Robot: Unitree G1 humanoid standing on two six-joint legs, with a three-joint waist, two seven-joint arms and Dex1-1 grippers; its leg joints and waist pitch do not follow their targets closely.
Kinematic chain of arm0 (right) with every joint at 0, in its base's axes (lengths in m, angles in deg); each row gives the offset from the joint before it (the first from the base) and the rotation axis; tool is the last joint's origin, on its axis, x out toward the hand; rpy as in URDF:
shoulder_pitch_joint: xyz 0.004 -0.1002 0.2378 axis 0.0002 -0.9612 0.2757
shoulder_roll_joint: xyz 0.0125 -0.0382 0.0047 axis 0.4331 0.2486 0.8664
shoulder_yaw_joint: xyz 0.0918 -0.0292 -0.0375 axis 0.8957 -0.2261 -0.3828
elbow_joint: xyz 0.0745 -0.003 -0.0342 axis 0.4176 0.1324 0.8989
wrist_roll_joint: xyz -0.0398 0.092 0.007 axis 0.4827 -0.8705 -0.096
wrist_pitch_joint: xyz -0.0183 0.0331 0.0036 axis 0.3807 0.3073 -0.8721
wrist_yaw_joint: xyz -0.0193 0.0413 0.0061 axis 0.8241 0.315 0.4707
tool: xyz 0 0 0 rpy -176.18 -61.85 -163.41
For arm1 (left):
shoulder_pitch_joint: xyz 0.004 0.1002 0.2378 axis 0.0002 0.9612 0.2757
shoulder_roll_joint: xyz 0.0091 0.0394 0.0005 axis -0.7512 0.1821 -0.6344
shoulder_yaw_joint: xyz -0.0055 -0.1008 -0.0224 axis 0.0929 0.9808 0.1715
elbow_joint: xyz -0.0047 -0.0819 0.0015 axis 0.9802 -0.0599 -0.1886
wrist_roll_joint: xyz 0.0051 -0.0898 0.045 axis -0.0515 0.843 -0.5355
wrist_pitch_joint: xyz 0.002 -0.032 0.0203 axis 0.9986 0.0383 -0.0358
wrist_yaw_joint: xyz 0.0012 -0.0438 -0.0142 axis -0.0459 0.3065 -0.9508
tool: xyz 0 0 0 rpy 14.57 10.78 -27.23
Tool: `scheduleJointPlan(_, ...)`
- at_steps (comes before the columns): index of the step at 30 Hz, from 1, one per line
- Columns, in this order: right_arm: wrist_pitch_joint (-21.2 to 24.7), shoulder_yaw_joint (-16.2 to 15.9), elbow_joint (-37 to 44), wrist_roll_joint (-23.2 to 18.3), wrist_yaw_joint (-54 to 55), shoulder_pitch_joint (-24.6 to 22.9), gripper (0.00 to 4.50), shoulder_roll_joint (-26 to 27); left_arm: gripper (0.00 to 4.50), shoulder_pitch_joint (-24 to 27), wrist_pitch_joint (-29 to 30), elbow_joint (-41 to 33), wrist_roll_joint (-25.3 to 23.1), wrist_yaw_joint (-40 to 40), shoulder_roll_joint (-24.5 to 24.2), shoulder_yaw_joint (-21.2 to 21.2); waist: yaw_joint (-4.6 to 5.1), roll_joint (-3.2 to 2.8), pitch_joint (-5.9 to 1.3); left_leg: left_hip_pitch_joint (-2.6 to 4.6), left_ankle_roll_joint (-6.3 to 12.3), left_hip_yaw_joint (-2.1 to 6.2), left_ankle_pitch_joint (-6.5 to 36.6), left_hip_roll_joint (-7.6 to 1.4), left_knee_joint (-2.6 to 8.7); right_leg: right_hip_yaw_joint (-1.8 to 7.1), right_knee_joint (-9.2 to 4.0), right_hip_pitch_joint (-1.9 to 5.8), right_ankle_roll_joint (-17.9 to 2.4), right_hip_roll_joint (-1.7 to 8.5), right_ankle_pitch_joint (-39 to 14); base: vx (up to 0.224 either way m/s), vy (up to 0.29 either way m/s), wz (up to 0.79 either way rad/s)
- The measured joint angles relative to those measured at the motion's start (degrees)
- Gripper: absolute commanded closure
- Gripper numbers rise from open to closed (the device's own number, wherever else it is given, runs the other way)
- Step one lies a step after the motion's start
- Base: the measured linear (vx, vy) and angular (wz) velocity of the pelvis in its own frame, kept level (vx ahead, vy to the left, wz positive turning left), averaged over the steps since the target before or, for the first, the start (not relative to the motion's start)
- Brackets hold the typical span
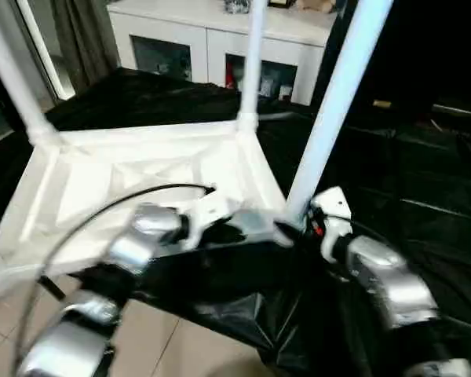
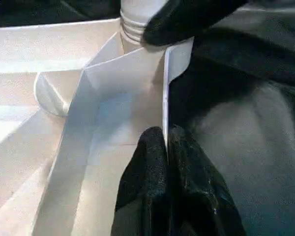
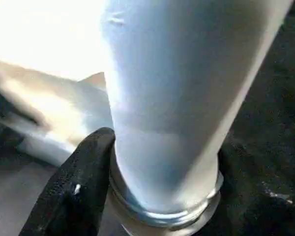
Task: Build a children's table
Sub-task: Rotate leg to tighten
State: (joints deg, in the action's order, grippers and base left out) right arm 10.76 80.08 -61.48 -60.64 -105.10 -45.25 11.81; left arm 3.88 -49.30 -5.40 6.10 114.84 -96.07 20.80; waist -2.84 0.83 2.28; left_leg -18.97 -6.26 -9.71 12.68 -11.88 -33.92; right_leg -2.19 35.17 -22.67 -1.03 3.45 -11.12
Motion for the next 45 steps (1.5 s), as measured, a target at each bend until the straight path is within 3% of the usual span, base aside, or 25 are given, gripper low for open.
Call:
scheduleJointPlan(3,0.6,2.3,-2.0,2.1,10.2,1.7,1.78,4.0,4.50,-2.1,1.7,2.6,-1.7,-6.3,4.5,-0.3,-0.49,-0.10,-0.06,-0.06,-0.04,0.00,0.0,0.00,0.00,0.00,-0.06,0.02,0.0,0.02,0.1,0.000,0.000,0.00)
scheduleJointPlan(7,-0.4,2.5,-2.9,3.1,12.4,2.3,1.78,4.3,4.50,-3.3,1.0,4.4,-2.6,-7.7,5.6,-0.9,-0.71,-0.26,-0.10,-0.07,-0.03,0.02,0.0,-0.01,0.06,-0.02,-0.07,0.10,0.1,0.03,0.0,0.000,0.000,0.00)
scheduleJointPlan(8,-0.6,2.4,-2.9,3.4,12.2,2.3,1.22,4.2,4.50,-3.3,0.6,4.5,-2.7,-7.7,5.6,-1.0,-0.71,-0.30,-0.08,-0.08,-0.03,0.02,0.0,-0.01,0.07,-0.02,-0.08,0.09,0.1,0.03,0.0,0.000,0.000,0.00)
scheduleJointPlan(9,-0.7,2.4,-2.9,3.6,12.0,2.3,1.08,4.2,4.50,-3.3,0.1,4.6,-2.8,-7.7,5.4,-1.2,-0.70,-0.33,-0.07,-0.09,-0.03,0.02,0.0,0.00,0.07,-0.01,-0.08,0.09,0.1,0.03,0.0,0.000,0.000,0.00)
scheduleJointPlan(12,-0.7,1.7,-2.8,3.8,9.7,2.2,0.96,3.1,4.50,-3.3,-0.8,4.6,-3.2,-7.7,4.6,-1.4,-0.59,-0.32,-0.06,-0.10,-0.02,0.03,0.0,-0.01,0.06,-0.01,-0.09,0.08,0.1,0.02,0.0,0.000,0.000,0.00)
scheduleJointPlan(13,-0.7,1.5,-2.7,3.8,8.7,2.2,0.67,2.5,4.50,-3.3,-1.3,4.5,-3.3,-7.4,4.2,-1.5,-0.52,-0.30,-0.05,-0.10,-0.02,0.02,0.0,-0.01,0.07,-0.02,-0.09,0.07,0.1,0.02,0.0,0.000,0.000,0.00)
scheduleJointPlan(16,-0.2,-0.6,-0.3,2.8,0.9,2.1,0.58,-1.6,4.50,-2.9,-4.3,4.2,-3.3,-4.9,1.8,-1.6,-0.12,-0.29,0.02,-0.17,-0.02,0.05,0.0,-0.05,0.14,-0.03,-0.08,-0.08,0.1,-0.04,0.0,0.000,0.000,0.00)
scheduleJointPlan(21,0.5,-3.9,4.9,0.9,-14.0,1.2,0.58,-10.4,4.50,-0.9,-7.1,1.9,-1.9,1.2,-2.0,-1.1,0.04,-0.27,0.03,-0.18,-0.01,0.06,0.0,-0.09,0.28,-0.05,-0.11,-0.18,0.2,-0.13,-0.1,0.000,0.000,0.00)
scheduleJointPlan(30,1.7,-6.8,8.5,-2.8,-27.1,0.1,0.58,-15.5,4.50,3.6,-8.3,-4.5,3.9,16.2,-8.2,-1.0,-0.50,-0.19,0.07,-0.36,0.07,-0.02,0.0,-0.09,0.29,-0.04,-0.15,-0.34,0.1,-0.09,-0.2,0.000,0.000,0.00)
scheduleJointPlan(34,2.1,-8.0,9.3,-3.1,-29.7,-0.1,0.58,-16.9,4.50,4.5,-7.0,-6.1,4.7,18.0,-8.9,-1.0,-0.61,-0.16,0.09,-0.39,0.07,-0.03,0.0,-0.08,0.25,-0.03,-0.13,-0.34,0.1,-0.08,-0.2,0.000,0.000,0.00)
scheduleJointPlan(35,2.1,-8.2,9.5,-3.0,-29.7,-0.1,0.84,-17.0,4.50,4.6,-6.9,-6.3,4.7,18.1,-9.0,-1.0,-0.60,-0.13,0.09,-0.38,0.06,-0.03,0.0,-0.08,0.25,-0.03,-0.12,-0.34,0.1,-0.08,-0.2,0.000,0.000,0.00)
scheduleJointPlan(38,2.1,-8.6,9.7,-3.0,-30.0,-0.1,0.92,-17.0,4.50,4.8,-6.6,-6.5,4.7,18.1,-9.1,-0.9,-0.60,-0.12,0.09,-0.35,0.06,-0.03,0.0,-0.08,0.24,-0.03,-0.09,-0.34,0.1,-0.08,-0.2,0.000,0.000,0.00)
scheduleJointPlan(45,2.5,-8.8,10.1,-3.1,-31.5,-0.2,1.67,-17.2,4.50,5.3,-6.0,-7.6,4.8,18.2,-9.3,-0.7,-0.55,-0.10,0.10,-0.37,0.06,-0.03,0.0,-0.08,0.25,-0.03,-0.10,-0.34,0.1,-0.08,-0.2,0.000,0.000,0.00)
